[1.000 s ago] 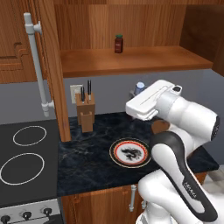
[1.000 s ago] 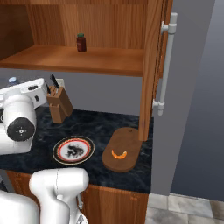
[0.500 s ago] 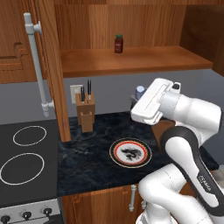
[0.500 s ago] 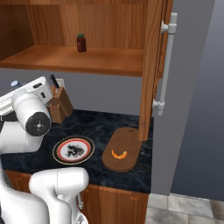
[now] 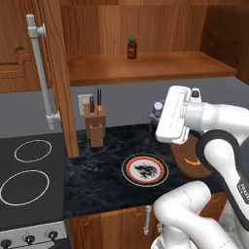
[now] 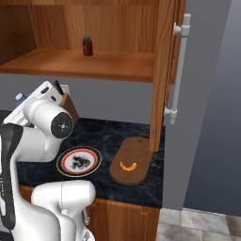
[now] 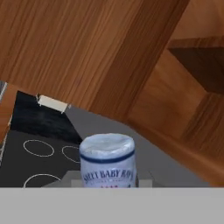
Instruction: Pick the shrimp from the plate and place it on the cutting board. Then pick the condiment bottle from the cabinet and place it next to the cutting board.
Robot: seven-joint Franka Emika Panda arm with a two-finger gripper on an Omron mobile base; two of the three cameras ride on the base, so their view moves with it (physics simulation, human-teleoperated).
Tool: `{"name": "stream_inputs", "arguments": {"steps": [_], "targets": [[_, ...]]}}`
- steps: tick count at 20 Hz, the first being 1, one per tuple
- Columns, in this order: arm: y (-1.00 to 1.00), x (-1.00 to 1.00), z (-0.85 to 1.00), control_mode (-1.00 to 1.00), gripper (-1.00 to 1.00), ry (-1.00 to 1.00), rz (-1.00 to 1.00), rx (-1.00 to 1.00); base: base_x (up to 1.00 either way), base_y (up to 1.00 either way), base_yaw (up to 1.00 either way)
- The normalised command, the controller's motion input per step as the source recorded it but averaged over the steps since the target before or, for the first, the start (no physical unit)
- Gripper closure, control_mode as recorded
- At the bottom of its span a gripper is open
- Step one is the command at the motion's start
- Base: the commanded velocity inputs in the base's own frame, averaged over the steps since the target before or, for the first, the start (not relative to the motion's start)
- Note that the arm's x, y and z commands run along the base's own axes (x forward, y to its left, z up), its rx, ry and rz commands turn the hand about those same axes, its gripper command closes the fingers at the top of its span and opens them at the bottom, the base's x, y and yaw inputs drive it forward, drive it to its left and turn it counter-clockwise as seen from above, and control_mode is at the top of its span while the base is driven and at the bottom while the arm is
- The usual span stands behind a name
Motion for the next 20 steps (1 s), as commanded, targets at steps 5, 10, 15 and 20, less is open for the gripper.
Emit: {"name": "stream_inputs", "arguments": {"steps": [5, 10, 15, 20], "targets": [[0.22, -0.26, -0.66, -1.00, 1.00, -0.19, 0.01, 0.00, 0.00, 0.00, 0.00], [0.01, 0.00, -0.02, -1.00, 1.00, 0.00, 0.00, 0.00, 0.00, 0.00, 0.00], [0.10, 0.00, -0.47, -1.00, 1.00, 0.02, 0.00, 0.01, 0.00, 0.00, 0.00], [0.19, 0.00, -0.67, -1.00, 1.00, 0.02, 0.00, 0.00, 0.00, 0.00, 0.00]]}}
